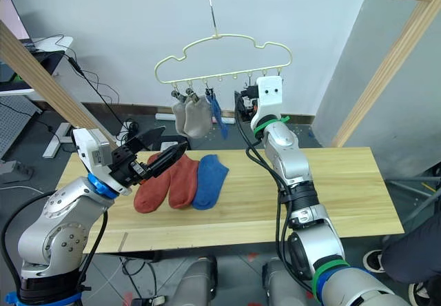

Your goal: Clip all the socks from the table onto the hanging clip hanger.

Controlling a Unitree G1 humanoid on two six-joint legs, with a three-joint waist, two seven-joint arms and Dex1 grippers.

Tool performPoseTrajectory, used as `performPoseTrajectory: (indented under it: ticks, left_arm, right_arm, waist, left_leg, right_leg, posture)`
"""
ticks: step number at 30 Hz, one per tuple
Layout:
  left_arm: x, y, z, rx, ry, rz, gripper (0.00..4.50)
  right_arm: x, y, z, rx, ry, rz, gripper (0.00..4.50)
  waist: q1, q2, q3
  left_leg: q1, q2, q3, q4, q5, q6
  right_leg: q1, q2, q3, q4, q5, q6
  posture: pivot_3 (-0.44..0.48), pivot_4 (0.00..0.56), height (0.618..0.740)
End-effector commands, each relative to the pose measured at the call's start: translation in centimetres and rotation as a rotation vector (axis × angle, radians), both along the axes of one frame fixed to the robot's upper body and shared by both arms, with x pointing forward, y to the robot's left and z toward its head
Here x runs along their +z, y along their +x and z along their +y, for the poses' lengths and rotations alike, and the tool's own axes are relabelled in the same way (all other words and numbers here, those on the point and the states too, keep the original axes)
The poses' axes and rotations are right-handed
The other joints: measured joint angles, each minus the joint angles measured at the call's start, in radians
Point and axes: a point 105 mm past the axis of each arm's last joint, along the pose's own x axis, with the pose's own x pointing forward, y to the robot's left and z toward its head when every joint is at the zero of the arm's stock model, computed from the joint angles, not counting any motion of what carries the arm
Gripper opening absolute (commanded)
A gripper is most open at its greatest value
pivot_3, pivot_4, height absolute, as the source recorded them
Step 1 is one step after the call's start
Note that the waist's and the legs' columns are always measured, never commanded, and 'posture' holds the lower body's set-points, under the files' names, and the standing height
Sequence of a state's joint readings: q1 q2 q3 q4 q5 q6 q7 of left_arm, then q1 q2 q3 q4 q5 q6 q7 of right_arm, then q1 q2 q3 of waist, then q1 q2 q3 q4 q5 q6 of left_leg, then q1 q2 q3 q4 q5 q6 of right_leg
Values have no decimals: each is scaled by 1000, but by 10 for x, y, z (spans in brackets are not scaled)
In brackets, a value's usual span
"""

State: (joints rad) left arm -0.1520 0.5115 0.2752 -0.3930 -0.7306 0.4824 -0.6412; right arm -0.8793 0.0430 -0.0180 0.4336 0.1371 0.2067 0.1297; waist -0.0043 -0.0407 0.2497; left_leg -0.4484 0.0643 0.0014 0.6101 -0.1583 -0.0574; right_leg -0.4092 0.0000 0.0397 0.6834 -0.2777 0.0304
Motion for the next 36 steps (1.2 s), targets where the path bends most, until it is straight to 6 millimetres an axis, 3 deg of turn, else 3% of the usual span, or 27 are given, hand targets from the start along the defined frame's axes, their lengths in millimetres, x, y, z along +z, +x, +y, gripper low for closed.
performPoseTrajectory:
  ticks: [1, 8, 36]
  left_arm:
    - [14, -4, 1, -2, -8, -60, 4500]
    - [15, -2, -4, -13, -7, -62, 4500]
    - [15, -3, -7, -8, -12, -62, 4500]
  right_arm:
    - [21, -1, 3, 7, 25, -68, 3273]
    - [23, -1, 10, 33, 20, -77, 3273]
    - [33, 15, 8, 11, 48, -74, 3273]
  waist:
    - [3, 0, 0]
    - [3, 0, 0]
    - [3, 0, 0]
  left_leg:
    - [0, 0, 0, 0, 0, 0]
    - [0, 0, 0, 0, 0, 0]
    - [0, 0, 0, 0, 0, 0]
  right_leg:
    - [0, 0, 0, 0, 0, 0]
    - [0, 0, 0, 0, 0, 0]
    - [0, 0, 0, 0, 0, 0]
  posture:
    - [99, 179, 740]
    - [92, 187, 740]
    - [98, 199, 740]
